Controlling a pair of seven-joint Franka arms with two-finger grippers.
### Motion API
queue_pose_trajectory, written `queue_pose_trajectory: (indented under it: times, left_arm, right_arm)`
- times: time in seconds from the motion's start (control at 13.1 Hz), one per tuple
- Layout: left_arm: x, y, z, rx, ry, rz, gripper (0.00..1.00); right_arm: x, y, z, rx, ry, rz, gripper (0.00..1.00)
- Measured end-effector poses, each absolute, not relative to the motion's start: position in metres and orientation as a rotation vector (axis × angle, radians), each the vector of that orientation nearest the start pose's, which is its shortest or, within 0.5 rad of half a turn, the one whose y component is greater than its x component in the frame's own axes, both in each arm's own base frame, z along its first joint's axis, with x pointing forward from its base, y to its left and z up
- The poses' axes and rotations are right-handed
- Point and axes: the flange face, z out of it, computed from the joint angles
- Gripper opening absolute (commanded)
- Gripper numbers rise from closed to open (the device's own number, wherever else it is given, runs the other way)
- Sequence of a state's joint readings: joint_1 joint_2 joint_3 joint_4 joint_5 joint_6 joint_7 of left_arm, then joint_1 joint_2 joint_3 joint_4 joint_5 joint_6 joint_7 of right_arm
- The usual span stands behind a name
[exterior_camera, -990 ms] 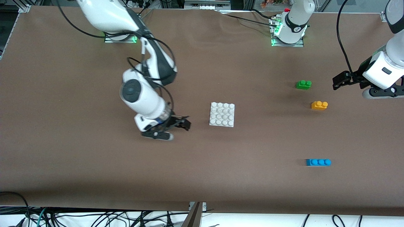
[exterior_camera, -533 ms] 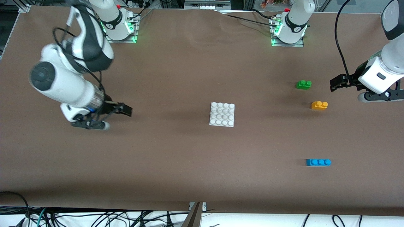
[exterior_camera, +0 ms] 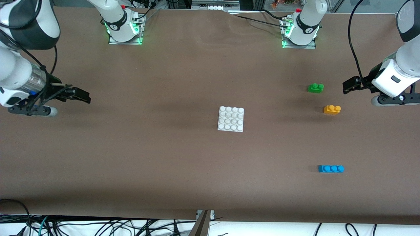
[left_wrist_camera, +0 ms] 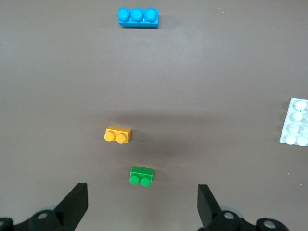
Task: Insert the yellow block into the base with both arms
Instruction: 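Open the right gripper and withdraw the right arm to rest, then reach the left gripper down over the yellow block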
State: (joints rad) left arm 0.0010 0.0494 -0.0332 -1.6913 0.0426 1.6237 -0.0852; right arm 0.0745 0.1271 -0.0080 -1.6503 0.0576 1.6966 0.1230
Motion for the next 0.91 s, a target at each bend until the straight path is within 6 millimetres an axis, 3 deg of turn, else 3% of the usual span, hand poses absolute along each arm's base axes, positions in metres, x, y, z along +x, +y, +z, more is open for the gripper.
queue_pose_trajectory:
  times: [0.46,0.76,0.91]
  left_arm:
    - [0.565,-0.008,0.543,-3.100,-0.029,0.192,1.00]
    - [0.565,0.030,0.527,-3.133,0.030,0.206,1.00]
    - [0.563,0.046,0.504,-3.141,0.067,0.230,1.00]
  right_arm:
    - [0.579,0.042,0.548,-3.137,0.050,0.118,1.00]
    - [0.579,0.042,0.555,-3.142,0.045,0.112,1.00]
    - [0.579,0.040,0.555,-3.169,0.037,0.111,1.00]
